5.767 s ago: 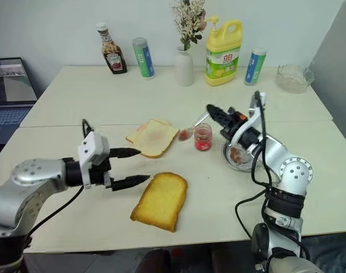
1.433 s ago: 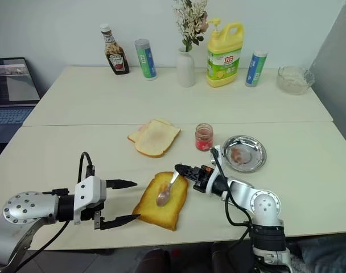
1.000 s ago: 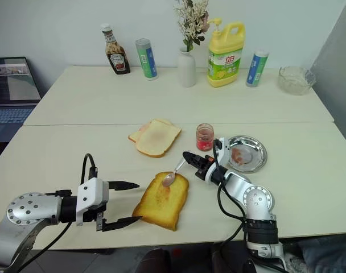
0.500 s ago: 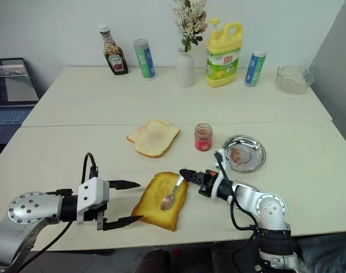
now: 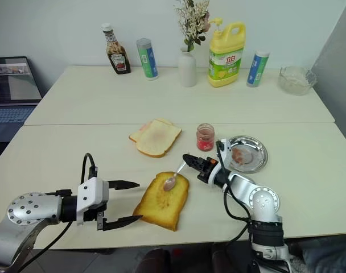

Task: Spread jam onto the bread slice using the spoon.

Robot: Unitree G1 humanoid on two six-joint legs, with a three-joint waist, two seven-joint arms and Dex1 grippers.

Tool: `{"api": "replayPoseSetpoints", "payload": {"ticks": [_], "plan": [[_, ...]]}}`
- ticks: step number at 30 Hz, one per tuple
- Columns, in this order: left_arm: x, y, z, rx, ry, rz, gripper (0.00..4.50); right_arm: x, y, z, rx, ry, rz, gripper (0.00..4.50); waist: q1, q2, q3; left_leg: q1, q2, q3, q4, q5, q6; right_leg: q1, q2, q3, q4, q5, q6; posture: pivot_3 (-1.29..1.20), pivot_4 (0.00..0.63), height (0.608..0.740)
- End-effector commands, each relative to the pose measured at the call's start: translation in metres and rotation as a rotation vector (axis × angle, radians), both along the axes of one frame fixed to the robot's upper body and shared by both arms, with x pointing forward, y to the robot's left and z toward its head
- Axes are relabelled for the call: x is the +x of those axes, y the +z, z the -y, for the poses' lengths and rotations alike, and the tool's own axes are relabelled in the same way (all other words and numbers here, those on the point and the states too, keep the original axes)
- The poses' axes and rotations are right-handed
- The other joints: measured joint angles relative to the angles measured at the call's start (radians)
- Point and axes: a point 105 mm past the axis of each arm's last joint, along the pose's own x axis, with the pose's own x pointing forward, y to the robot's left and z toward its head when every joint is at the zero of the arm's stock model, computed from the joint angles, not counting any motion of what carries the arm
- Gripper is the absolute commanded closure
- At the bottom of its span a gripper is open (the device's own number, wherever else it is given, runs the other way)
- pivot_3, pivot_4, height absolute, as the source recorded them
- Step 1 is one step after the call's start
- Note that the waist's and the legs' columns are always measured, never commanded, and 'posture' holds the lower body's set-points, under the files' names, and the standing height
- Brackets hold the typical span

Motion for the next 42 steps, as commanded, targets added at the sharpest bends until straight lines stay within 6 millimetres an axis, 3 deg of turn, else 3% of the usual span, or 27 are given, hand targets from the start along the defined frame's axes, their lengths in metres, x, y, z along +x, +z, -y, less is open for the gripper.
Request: {"api": "replayPoseSetpoints", "payload": {"ticks": [1, 9, 13, 17, 22, 32, 42], "plan": [[0.005, 0.017, 0.008, -0.048, -0.003, 0.055, 0.0, -0.011, 0.027, 0.006, 0.059, 0.029, 0.087, 4.47, 0.0, 0.0, 0.0, 0.0, 0.0, 0.0, 0.0, 0.0, 0.0, 0.0, 0.0, 0.0, 0.0, 0.0, 0.0, 0.0, 0.15, 0.74], [0.011, 0.051, 0.042, -0.137, -0.08, 0.087, 0.0, -0.013, 0.065, 0.05, 0.082, -0.128, 0.196, 4.47, -0.001, 0.0, 0.0, -0.001, 0.0, 0.0, 0.001, 0.0, 0.0, 0.0, 0.0, 0.0, 0.0, 0.0, 0.002, 0.0, 0.15, 0.74], [0.023, 0.068, 0.064, -0.139, -0.172, 0.13, 0.0, -0.011, 0.083, 0.115, 0.001, -0.377, 0.267, 4.47, 0.005, 0.0, 0.0, -0.001, -0.001, -0.001, 0.001, 0.0, 0.0, 0.0, 0.0, 0.0, 0.0, -0.001, 0.003, 0.0, 0.15, 0.74], [0.034, 0.079, 0.087, -0.172, -0.241, 0.151, 0.0, -0.01, 0.082, 0.161, -0.091, -0.54, 0.271, 4.47, 0.02, 0.0, 0.0, -0.001, -0.002, 0.0, 0.003, 0.0, 0.0, 0.001, 0.0, 0.001, -0.001, -0.001, 0.006, 0.0, 0.15, 0.74], [0.041, 0.075, 0.105, -0.139, -0.32, 0.16, 0.0, 0.001, 0.067, 0.194, -0.167, -0.654, 0.245, 4.47, 0.001, 0.0, 0.0, 0.001, 0.0, 0.0, 0.002, 0.0, 0.0, 0.001, 0.003, 0.002, 0.0, -0.001, 0.006, 0.0, 0.15, 0.74], [0.053, 0.074, 0.137, -0.135, -0.374, 0.169, 0.0, 0.039, 0.04, 0.22, -0.17, -0.753, 0.193, 4.47, 0.003, 0.0, 0.0, 0.0, 0.0, 0.0, 0.003, 0.0, 0.0, 0.002, 0.003, 0.002, 0.0, 0.001, 0.003, 0.0, 0.15, 0.74], [0.051, 0.08, 0.15, -0.168, -0.363, 0.148, 0.0, 0.046, 0.024, 0.223, -0.198, -0.749, 0.163, 4.47, 0.008, 0.001, 0.0, 0.0, -0.001, 0.0, 0.003, 0.0, 0.0, 0.002, 0.003, 0.002, 0.0, 0.001, 0.002, 0.0, 0.15, 0.74]]}}
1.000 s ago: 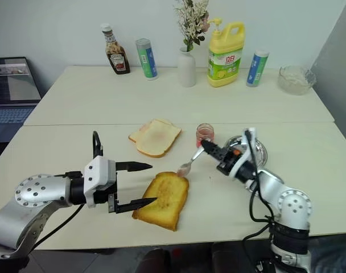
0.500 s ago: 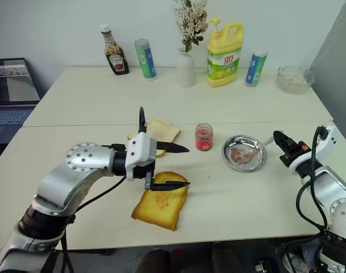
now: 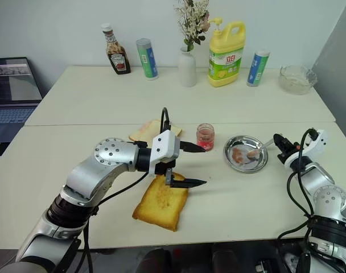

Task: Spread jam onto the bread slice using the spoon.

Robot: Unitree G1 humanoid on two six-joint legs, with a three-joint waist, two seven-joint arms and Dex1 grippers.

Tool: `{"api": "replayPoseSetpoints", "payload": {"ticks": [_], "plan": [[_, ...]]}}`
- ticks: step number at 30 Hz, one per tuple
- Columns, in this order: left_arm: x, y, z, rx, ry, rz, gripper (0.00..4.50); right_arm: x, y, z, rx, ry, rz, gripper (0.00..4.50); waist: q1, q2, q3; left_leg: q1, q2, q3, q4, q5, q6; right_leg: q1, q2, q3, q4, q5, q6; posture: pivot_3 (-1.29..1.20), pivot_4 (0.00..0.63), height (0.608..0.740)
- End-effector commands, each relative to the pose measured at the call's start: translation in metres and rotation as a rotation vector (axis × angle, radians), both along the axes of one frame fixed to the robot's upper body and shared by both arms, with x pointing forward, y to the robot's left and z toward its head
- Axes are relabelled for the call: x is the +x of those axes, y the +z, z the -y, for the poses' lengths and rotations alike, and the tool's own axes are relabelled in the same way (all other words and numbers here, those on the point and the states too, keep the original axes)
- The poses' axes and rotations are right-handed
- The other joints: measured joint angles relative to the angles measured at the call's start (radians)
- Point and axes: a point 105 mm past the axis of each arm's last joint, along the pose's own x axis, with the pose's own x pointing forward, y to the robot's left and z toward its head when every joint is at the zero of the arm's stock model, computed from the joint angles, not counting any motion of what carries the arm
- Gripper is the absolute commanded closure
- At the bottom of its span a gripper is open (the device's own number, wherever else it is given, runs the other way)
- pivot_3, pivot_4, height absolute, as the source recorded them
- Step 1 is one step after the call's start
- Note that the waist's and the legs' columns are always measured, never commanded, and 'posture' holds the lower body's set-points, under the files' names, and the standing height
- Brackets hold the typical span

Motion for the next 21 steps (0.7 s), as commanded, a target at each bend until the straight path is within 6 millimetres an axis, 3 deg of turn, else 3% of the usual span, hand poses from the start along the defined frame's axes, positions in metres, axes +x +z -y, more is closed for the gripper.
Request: {"api": "replayPoseSetpoints", "payload": {"ticks": [1, 3, 6, 16, 21], "plan": [[-0.002, 0.014, 0.005, -0.027, -0.009, 0.051, 0.0, 0.002, 0.008, 0.005, -0.016, -0.018, 0.04, 4.47, 0.0, 0.0, 0.0, 0.0, 0.0, 0.0, 0.0, 0.0, 0.0, 0.0, 0.0, 0.0, 0.0, 0.0, 0.0, 0.0, 0.15, 0.74], [-0.002, 0.015, 0.006, -0.03, -0.007, 0.05, 0.0, 0.002, 0.006, 0.006, -0.025, -0.023, 0.032, 4.47, 0.0, 0.0, 0.0, 0.0, 0.0, 0.0, 0.0, 0.0, 0.0, 0.0, 0.0, 0.0, 0.0, 0.0, 0.0, 0.0, 0.15, 0.74], [-0.002, 0.015, 0.005, -0.028, -0.004, 0.052, 0.0, 0.001, 0.001, 0.008, -0.057, -0.031, 0.019, 3.82, 0.0, 0.0, 0.0, 0.0, 0.0, 0.0, 0.0, 0.0, 0.0, 0.0, 0.0, 0.0, 0.0, 0.0, 0.0, 0.0, 0.15, 0.74], [0.003, 0.012, 0.003, -0.028, 0.017, 0.053, 0.0, -0.009, 0.001, -0.006, -0.285, 0.068, 0.053, 0.13, 0.0, 0.0, 0.0, 0.0, 0.0, 0.0, 0.0, 0.0, 0.0, 0.0, 0.0, 0.0, 0.0, 0.0, 0.0, 0.0, 0.15, 0.74], [0.004, 0.01, 0.002, -0.03, 0.025, 0.056, 0.0, -0.014, 0.001, -0.012, -0.488, 0.109, 0.078, 0.02, 0.003, 0.0, 0.0, 0.0, 0.0, 0.0, 0.001, 0.0, 0.0, 0.0, 0.0, 0.0, 0.0, 0.0, 0.0, 0.0, 0.15, 0.74]]}}
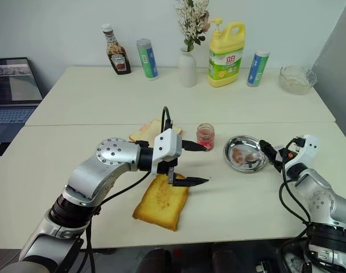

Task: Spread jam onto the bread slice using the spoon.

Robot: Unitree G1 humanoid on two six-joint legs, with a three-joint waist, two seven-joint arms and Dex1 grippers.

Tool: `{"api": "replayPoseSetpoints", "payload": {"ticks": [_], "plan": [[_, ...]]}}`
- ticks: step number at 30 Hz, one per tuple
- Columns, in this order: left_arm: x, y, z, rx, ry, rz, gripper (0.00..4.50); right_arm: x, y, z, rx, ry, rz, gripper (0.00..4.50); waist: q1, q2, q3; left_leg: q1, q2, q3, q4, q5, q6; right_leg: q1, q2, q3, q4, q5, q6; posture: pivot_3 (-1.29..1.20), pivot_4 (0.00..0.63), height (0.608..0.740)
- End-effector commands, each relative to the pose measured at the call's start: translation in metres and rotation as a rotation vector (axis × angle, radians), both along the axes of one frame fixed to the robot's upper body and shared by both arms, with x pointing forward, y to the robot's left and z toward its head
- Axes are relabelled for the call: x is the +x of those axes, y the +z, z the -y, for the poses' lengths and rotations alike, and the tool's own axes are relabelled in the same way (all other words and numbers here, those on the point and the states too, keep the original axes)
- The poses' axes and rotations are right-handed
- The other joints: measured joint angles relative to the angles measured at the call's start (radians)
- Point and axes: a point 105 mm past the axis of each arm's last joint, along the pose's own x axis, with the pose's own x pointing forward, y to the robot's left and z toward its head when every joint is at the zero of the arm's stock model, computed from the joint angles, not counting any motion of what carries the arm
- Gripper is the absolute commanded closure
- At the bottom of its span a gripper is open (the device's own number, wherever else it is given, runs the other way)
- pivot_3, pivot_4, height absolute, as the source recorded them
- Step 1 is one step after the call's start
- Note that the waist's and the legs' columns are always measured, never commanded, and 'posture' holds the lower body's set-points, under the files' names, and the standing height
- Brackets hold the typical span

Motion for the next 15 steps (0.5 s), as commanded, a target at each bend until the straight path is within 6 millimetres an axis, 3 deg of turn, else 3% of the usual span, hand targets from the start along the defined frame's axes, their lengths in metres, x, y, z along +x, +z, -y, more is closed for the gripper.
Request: {"api": "replayPoseSetpoints", "payload": {"ticks": [1, 7, 15], "plan": [[0.001, 0.01, 0.001, -0.027, 0.004, 0.05, 0.0, -0.005, 0.015, -0.004, -0.201, 0.043, 0.083, 0.02, 0.002, 0.0, 0.0, 0.0, 0.0, 0.0, 0.0, 0.0, 0.0, 0.0, 0.0, 0.0, 0.0, 0.0, 0.0, 0.0, 0.15, 0.74], [0.001, 0.01, 0.001, -0.03, 0.01, 0.055, 0.0, -0.01, 0.016, -0.004, -0.434, 0.066, 0.127, 0.02, 0.004, 0.0, 0.0, 0.0, 0.0, 0.0, 0.0, 0.0, 0.0, 0.0, 0.0, 0.0, 0.0, 0.0, 0.0, 0.0, 0.15, 0.74], [0.003, 0.009, 0.0, -0.03, 0.013, 0.066, 0.0, -0.015, 0.029, -0.007, -0.516, 0.09, 0.211, 0.02, 0.006, 0.0, 0.0, 0.0, 0.0, 0.0, 0.001, 0.0, 0.0, 0.0, 0.0, 0.0, 0.0, 0.0, 0.0, 0.0, 0.15, 0.74]]}}
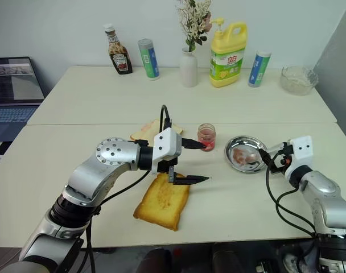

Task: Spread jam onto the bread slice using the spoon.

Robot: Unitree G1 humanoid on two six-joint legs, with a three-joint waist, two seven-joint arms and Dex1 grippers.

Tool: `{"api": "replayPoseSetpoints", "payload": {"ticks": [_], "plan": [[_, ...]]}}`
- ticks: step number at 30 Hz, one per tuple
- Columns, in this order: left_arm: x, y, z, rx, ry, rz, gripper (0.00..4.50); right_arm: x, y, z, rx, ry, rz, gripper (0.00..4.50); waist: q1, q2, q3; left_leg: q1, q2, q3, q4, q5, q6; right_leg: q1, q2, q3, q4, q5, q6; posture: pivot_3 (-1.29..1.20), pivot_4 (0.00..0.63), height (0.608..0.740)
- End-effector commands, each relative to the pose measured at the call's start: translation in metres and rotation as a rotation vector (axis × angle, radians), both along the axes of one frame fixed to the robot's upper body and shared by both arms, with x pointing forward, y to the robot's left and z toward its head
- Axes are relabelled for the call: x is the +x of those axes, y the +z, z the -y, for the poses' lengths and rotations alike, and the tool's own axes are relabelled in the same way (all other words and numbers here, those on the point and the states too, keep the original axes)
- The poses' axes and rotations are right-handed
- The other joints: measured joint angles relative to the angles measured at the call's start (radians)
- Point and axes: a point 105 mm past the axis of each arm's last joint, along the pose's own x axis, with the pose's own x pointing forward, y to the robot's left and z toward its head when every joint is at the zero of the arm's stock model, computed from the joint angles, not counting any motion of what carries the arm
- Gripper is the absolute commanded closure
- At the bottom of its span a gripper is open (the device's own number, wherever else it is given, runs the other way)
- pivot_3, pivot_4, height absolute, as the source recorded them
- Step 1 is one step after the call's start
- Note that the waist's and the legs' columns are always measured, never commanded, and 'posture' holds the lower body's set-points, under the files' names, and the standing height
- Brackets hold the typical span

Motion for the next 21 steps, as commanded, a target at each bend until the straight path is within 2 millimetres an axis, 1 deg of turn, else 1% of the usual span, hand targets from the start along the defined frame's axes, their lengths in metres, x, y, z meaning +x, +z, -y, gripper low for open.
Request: {"api": "replayPoseSetpoints", "payload": {"ticks": [1, 3, 6, 9, 14, 16, 18, 19, 21], "plan": [[0.0, 0.008, 0.0, -0.023, -0.002, 0.037, 0.0, -0.002, 0.029, -0.004, 0.028, 0.024, 0.112, 0.02, 0.0, 0.0, 0.0, 0.0, 0.0, 0.0, 0.0, 0.0, 0.0, 0.0, 0.0, 0.0, 0.0, 0.0, 0.0, 0.0, 0.15, 0.74], [0.0, 0.007, 0.0, -0.023, 0.002, 0.037, 0.0, 0.0, 0.036, 0.0, 0.161, -0.012, 0.127, 0.02, 0.001, 0.0, 0.0, 0.0, 0.0, 0.0, 0.0, 0.0, 0.0, 0.0, 0.0, 0.0, 0.0, 0.0, 0.0, 0.0, 0.15, 0.74], [0.001, 0.007, -0.001, -0.023, 0.004, 0.037, 0.0, 0.0, 0.039, 0.005, 0.222, -0.04, 0.129, 0.02, 0.004, 0.0, 0.0, 0.0, 0.0, 0.0, 0.0, 0.0, 0.0, 0.0, 0.0, 0.0, 0.0, 0.0, 0.0, 0.0, 0.15, 0.74], [0.001, 0.007, -0.003, -0.022, 0.01, 0.035, 0.0, 0.0, 0.041, 0.004, 0.297, -0.039, 0.119, 0.02, 0.007, 0.0, 0.0, 0.0, 0.0, 0.0, 0.0, 0.0, 0.0, 0.0, 0.0, 0.0, 0.0, 0.0, 0.0, 0.0, 0.15, 0.74], [0.004, 0.009, -0.009, -0.032, 0.039, 0.039, 0.0, -0.003, 0.042, -0.006, 0.218, 0.02, 0.119, 0.02, 0.006, 0.0, 0.0, 0.0, 0.0, 0.0, 0.0, 0.0, 0.0, 0.0, 0.0, 0.0, 0.0, 0.0, 0.0, 0.0, 0.15, 0.74], [0.01, 0.015, -0.018, -0.048, 0.091, 0.056, 0.0, -0.009, 0.047, -0.015, 0.151, 0.078, 0.134, 0.02, 0.006, 0.0, 0.0, 0.0, 0.0, 0.0, 0.0, 0.0, 0.0, 0.0, 0.0, 0.0, 0.0, 0.0, 0.0, 0.0, 0.15, 0.74], [0.017, 0.02, -0.034, -0.054, 0.174, 0.089, 0.0, -0.018, 0.054, -0.026, 0.101, 0.151, 0.158, 0.02, 0.006, 0.0, 0.0, 0.0, 0.0, -0.001, 0.0, 0.0, 0.0, 0.0, 0.0, 0.0, 0.0, 0.0, 0.0, 0.0, 0.15, 0.74], [0.022, 0.022, -0.043, -0.057, 0.221, 0.105, 0.0, -0.022, 0.058, -0.03, 0.083, 0.185, 0.167, 0.02, 0.005, 0.0, 0.0, 0.0, 0.0, -0.001, 0.0, 0.0, 0.0, 0.0, 0.0, -0.001, 0.0, 0.0, 0.0, 0.0, 0.15, 0.74], [0.027, 0.019, -0.068, -0.033, 0.319, 0.109, 0.0, -0.033, 0.062, -0.039, 0.057, 0.251, 0.167, 0.02, 0.004, 0.0, 0.0, 0.001, 0.0, -0.001, 0.0, 0.0, 0.0, 0.0, 0.0, 0.0, 0.0, 0.0, 0.0, 0.0, 0.15, 0.74]]}}
